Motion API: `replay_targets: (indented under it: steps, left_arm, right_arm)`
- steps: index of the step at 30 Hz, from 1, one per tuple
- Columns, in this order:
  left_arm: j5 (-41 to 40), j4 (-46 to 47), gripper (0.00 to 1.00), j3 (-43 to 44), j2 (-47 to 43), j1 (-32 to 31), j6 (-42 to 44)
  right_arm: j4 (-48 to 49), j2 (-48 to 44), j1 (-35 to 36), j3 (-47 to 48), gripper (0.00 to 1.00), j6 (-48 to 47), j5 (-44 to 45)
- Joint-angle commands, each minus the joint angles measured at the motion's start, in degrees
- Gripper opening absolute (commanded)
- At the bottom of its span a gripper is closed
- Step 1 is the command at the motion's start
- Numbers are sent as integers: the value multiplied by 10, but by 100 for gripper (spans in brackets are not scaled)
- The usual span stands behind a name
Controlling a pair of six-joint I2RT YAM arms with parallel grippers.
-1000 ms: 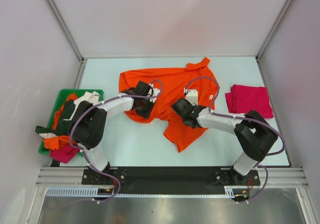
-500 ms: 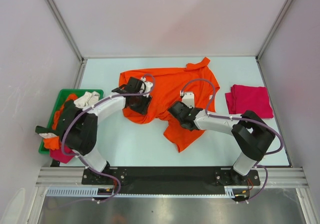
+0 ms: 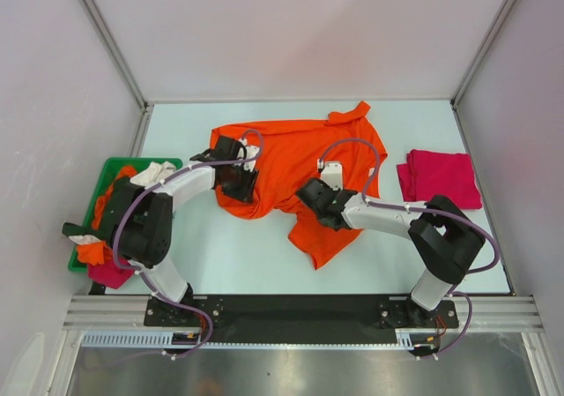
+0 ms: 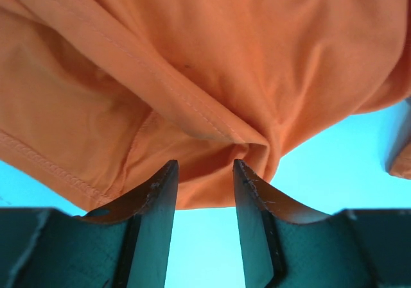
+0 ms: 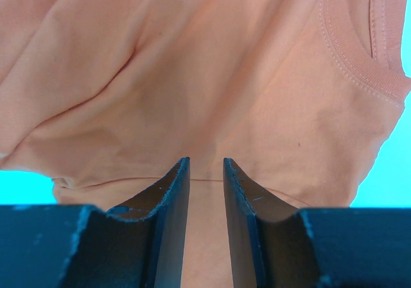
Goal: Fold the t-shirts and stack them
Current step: Flatten out the tshirt
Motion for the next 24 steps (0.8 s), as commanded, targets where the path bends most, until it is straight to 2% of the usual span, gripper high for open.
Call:
replay_targets:
  steps: [1, 18, 22, 24]
  left_arm:
    - [41, -2, 45, -1, -4, 0, 11]
    - [66, -25, 46, 12, 53, -2, 20]
    - [62, -28, 41, 13, 46, -2, 21]
    - [63, -29, 35, 10, 42, -2, 20]
  right_arm:
    - [-3, 6, 3, 17, 33, 21, 24]
    - [-5, 12, 1, 23, 33, 20, 31]
    - [-5, 11, 0, 20, 33, 18, 32]
    - [-3, 11, 0, 21, 33, 17, 32]
